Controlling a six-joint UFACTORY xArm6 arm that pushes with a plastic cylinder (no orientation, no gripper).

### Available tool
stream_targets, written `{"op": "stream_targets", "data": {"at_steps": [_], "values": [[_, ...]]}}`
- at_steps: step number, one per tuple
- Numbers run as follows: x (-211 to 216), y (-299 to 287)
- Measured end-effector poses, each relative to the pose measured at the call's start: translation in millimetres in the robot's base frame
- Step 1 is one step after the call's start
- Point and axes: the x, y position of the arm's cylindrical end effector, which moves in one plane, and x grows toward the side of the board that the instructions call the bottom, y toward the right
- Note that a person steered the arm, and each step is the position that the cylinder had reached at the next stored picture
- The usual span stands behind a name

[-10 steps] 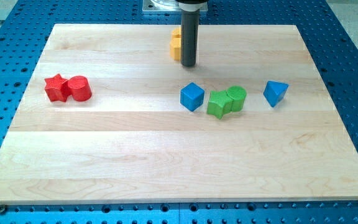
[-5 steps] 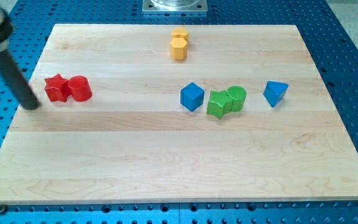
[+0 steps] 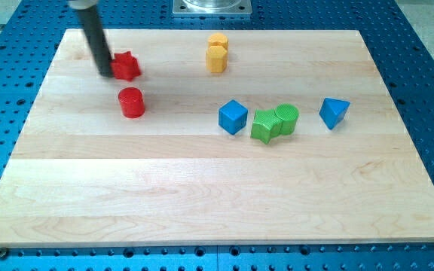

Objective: Move the red blocks to the left of the yellow blocks

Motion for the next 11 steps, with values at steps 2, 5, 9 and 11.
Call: {"op": "stream_targets", "data": {"at_steps": [2,5,9,11], "values": [[12.8,29.9],[13.6,115.0],[143.0,2.4],[68.1,59.1]]}}
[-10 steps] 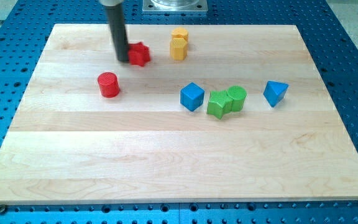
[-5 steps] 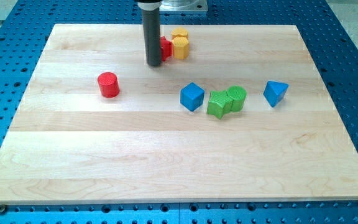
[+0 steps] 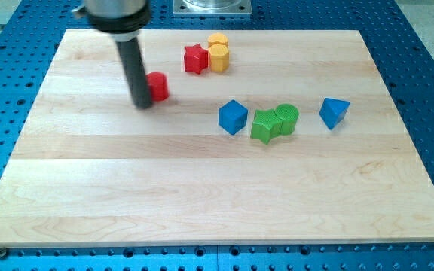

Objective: Move the red blocks to the left of the yellow blocks

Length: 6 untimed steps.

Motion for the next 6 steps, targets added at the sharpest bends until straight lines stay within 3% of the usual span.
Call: {"op": "stream_targets", "data": {"at_steps": [1,3,6], "values": [[-4.6,46.0],[-14.4,6.2],[-30.9,51.1]]}}
